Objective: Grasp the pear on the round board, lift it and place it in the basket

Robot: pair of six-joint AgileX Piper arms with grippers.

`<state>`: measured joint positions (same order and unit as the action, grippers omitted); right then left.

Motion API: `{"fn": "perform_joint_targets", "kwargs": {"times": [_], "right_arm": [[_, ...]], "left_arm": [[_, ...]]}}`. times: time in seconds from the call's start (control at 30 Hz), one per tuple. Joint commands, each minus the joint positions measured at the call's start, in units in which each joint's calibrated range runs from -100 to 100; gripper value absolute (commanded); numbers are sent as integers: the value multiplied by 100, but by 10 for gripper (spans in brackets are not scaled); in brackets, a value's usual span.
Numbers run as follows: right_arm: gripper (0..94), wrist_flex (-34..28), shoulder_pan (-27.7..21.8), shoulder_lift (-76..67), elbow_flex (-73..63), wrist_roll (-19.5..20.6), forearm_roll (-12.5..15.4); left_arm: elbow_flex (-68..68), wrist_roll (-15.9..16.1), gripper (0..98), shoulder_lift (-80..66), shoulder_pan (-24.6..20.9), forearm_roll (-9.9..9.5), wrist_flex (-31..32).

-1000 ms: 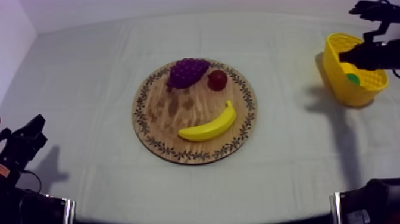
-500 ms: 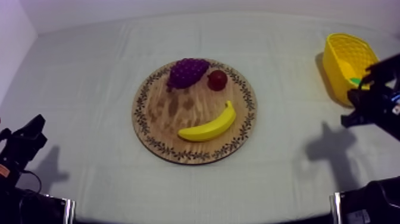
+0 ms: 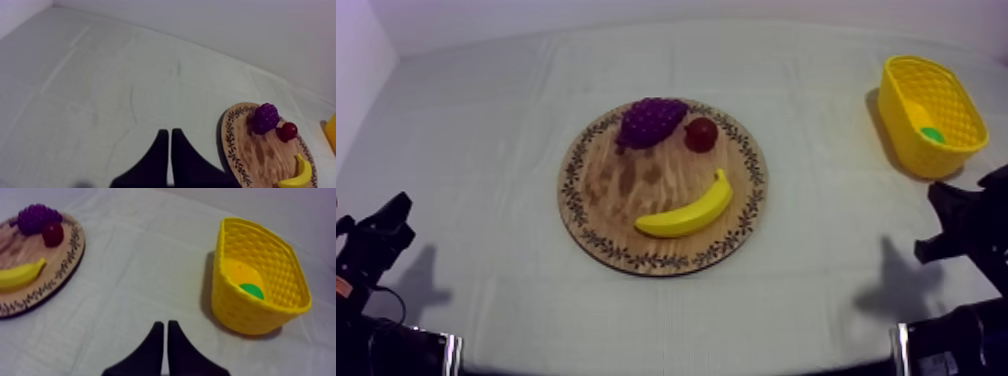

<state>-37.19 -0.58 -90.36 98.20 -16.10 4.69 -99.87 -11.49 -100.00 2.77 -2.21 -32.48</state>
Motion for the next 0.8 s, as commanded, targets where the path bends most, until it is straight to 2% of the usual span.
{"fn": "perform_joint_targets", "kwargs": {"times": [0.0, 0.1, 0.17, 0.43, 0.77], "right_arm": [[30, -154, 1, -363, 9, 587, -127], [68, -222, -1, -468, 22, 838, -235], [55, -240, 0, -498, 41, 899, -281], [5, -152, 11, -529, 134, 386, -323], [2, -129, 12, -531, 146, 346, -325]], "left_arm": [[-2, 1, 1, 0, 1, -2, -1], [-2, 1, 1, 0, 1, -2, -1], [-2, 2, 1, 0, 1, -2, -1], [-2, 0, 1, 0, 1, -2, -1], [-2, -1, 1, 0, 1, -2, -1]]}}
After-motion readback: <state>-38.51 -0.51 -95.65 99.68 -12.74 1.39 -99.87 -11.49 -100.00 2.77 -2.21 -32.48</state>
